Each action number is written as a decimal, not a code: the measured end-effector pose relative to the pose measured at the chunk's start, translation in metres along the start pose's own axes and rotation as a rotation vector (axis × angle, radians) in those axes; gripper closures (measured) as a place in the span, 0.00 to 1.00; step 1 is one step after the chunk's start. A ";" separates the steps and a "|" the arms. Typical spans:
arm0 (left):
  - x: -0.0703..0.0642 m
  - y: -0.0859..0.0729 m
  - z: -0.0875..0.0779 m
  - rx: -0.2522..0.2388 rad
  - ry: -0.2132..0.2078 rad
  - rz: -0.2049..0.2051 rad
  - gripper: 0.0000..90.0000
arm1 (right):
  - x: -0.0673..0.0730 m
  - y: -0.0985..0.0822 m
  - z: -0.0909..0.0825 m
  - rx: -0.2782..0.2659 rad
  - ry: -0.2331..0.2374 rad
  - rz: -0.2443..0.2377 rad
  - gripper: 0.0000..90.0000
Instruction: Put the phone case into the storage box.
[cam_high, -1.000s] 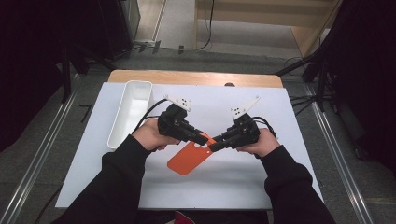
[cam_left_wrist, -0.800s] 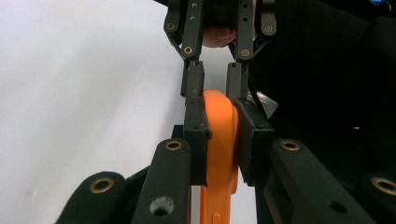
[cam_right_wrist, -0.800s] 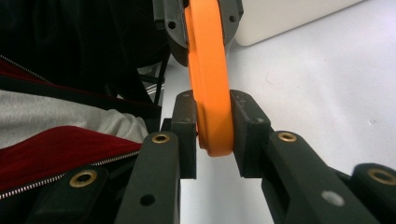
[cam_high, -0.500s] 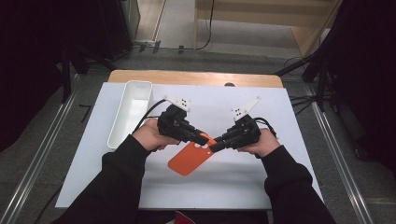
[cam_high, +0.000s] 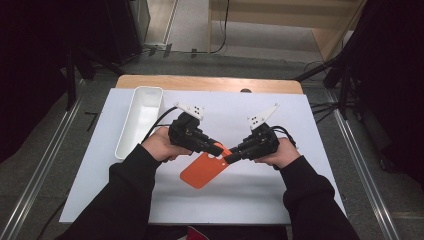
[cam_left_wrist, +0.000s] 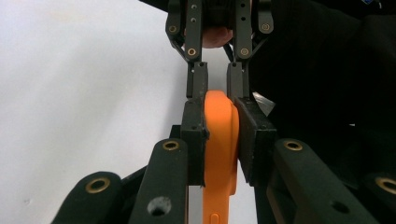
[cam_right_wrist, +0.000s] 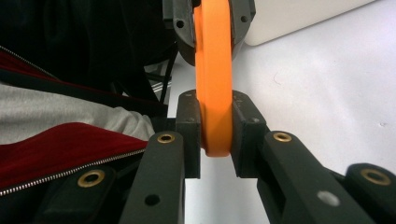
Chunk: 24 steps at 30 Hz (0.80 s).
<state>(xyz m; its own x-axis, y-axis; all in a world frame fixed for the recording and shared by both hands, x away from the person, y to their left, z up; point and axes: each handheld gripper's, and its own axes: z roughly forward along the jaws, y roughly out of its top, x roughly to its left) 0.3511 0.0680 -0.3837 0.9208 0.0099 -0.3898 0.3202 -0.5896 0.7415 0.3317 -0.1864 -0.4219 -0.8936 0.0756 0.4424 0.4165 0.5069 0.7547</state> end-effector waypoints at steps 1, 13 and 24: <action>0.000 0.000 0.000 -0.001 0.000 0.001 0.83 | 0.000 0.000 0.000 0.002 0.001 0.000 0.83; 0.000 0.000 -0.001 -0.007 -0.006 0.002 0.81 | 0.002 0.001 -0.001 -0.007 -0.003 -0.001 0.84; 0.000 0.000 -0.001 -0.024 -0.010 0.010 0.72 | 0.004 0.003 0.000 -0.002 0.001 0.009 0.84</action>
<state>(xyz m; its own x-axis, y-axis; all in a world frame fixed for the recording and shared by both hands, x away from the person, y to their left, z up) 0.3510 0.0692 -0.3828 0.9217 -0.0036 -0.3878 0.3166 -0.5703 0.7579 0.3294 -0.1847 -0.4177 -0.8897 0.0794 0.4497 0.4250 0.5043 0.7517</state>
